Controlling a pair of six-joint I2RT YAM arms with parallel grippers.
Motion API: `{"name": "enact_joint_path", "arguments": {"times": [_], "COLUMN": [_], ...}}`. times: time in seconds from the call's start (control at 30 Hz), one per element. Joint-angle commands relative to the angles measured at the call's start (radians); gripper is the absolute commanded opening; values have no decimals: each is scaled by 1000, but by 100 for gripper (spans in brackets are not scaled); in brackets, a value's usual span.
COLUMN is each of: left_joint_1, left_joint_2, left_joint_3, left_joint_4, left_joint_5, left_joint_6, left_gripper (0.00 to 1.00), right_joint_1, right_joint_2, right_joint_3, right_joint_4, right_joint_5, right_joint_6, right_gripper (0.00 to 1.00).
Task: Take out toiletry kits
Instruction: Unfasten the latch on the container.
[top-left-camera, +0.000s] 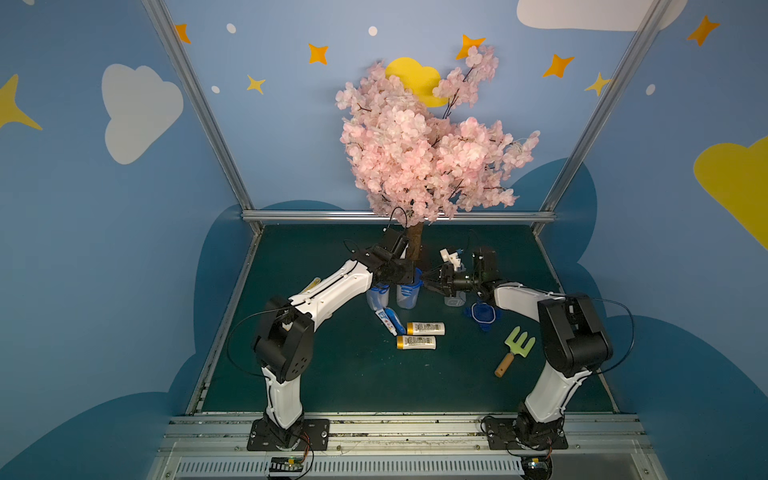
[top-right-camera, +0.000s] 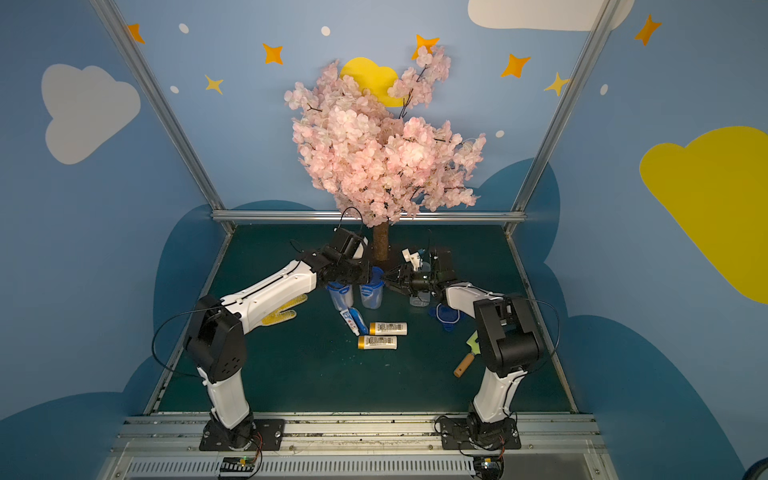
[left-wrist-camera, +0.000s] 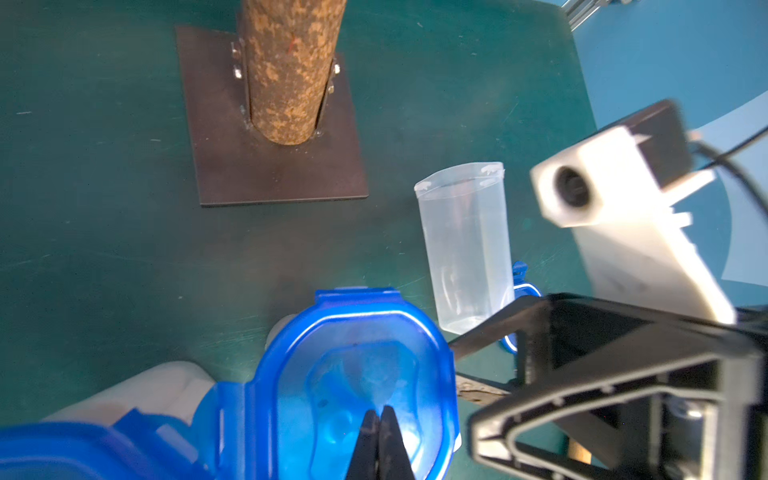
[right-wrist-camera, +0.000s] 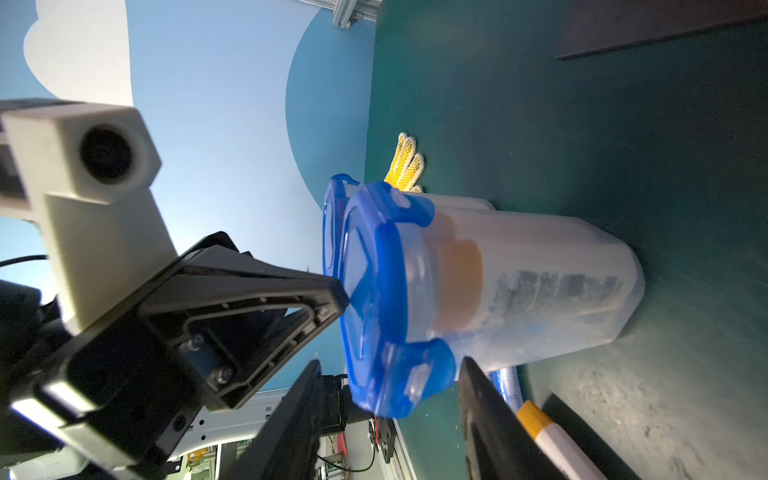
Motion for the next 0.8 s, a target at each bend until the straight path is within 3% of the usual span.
{"name": "enact_joint_path", "arguments": {"times": [0.0,0.17,0.6,0.77], "left_joint_1": [2,0,-1,-1], "left_joint_2": [38,45,43,58], "left_joint_3": [0,-2,-78,-105], "left_joint_4": [-48,-48,-25,-24], "left_joint_5": [12,15,21,27], "left_joint_6": [2,-4,-35,-45], "left_gripper": [2,3,2,2], "right_joint_1": [-5,-4,-6,-9], "right_joint_2": [17,26,103,108], "right_joint_3": [-13,-30,-133,-141], "right_joint_4": [55,149,794,887], "right_joint_5": [-15,-30,-104,-100], "right_joint_6": [23,64,456,487], "right_gripper": [52,52,48,46]}}
